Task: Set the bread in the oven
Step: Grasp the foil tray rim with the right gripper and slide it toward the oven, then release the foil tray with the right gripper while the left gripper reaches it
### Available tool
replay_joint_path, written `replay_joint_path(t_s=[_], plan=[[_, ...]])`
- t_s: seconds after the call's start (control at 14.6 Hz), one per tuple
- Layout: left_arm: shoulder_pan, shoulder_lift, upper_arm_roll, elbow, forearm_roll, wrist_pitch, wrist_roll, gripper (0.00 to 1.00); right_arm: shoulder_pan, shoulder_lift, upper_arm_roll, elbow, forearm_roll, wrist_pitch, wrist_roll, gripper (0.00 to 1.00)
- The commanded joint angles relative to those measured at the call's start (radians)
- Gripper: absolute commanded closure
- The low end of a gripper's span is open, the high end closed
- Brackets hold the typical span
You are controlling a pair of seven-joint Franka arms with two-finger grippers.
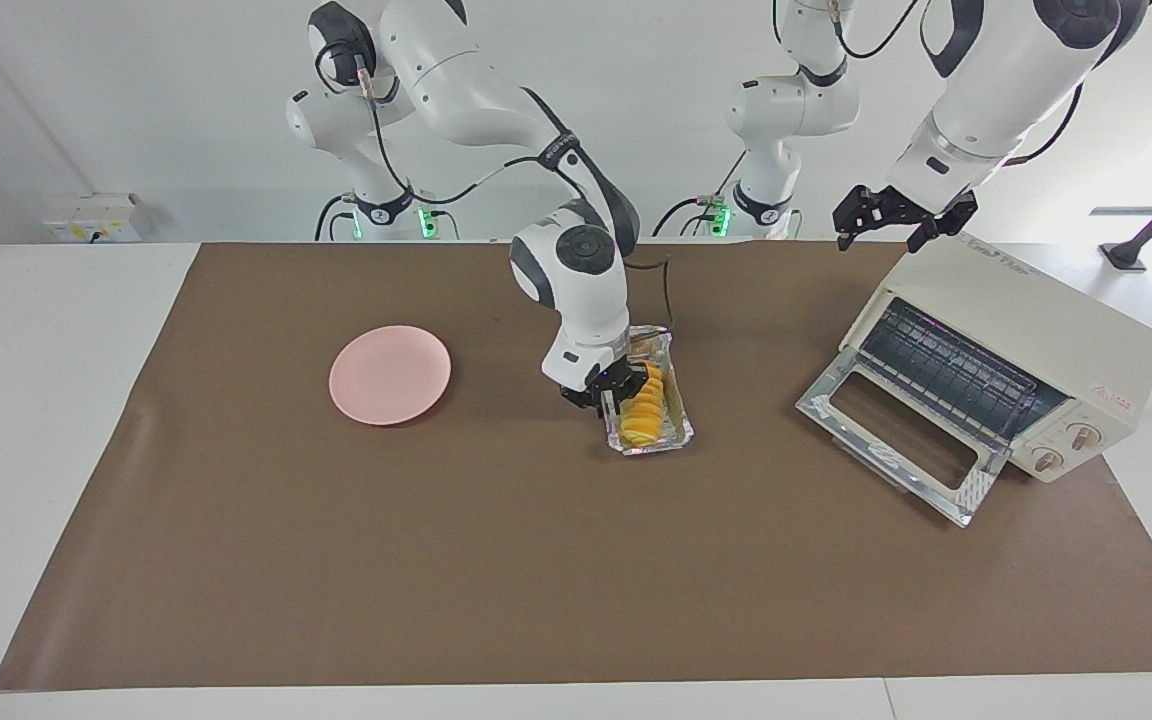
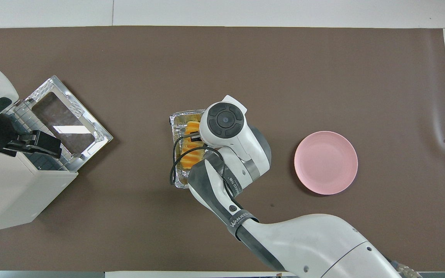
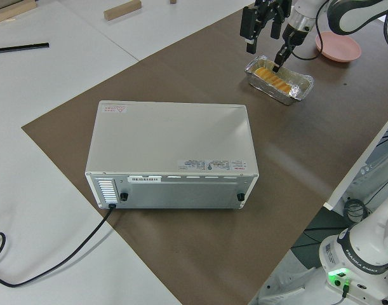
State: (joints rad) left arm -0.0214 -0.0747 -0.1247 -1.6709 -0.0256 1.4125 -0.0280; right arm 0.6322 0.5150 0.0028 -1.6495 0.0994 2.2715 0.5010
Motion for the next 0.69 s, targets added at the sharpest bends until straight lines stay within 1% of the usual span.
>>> replay_joint_path(t_s=[0.0,0.07,0.21,0.48,0.55,0.62], plan=[[0.015,-0.014,-0.009,-0.007,-0.013,0.008,0.013,0.0,-0.011,-0.023,0.002,0.043,0.023,-0.105,0.05,0.0],[0.015,-0.014,-0.009,-0.007,-0.013,0.008,0.013,0.0,-0.02,-0.021,0.0,0.072,0.023,-0.148,0.05,0.0],[0.015,-0.014,-0.009,-0.007,-0.013,0.009,0.013,0.0,-0.046,-0.032,-0.009,0.091,0.023,-0.193,0.048,0.0],[0.0,-0.011,-0.015,-0.006,-0.013,0.059,0.0,0.0,-0.158,-0.118,-0.01,0.088,0.017,-0.271,0.019,0.0],[0.001,-0.011,-0.018,-0.007,-0.016,0.092,-0.045,0.0,-0.186,-0.136,-0.01,0.088,0.017,-0.283,-0.017,0.0],[-0.006,-0.011,-0.021,-0.019,-0.019,0.162,-0.102,0.0,-0.215,-0.151,-0.01,0.086,0.017,-0.302,-0.065,0.0]])
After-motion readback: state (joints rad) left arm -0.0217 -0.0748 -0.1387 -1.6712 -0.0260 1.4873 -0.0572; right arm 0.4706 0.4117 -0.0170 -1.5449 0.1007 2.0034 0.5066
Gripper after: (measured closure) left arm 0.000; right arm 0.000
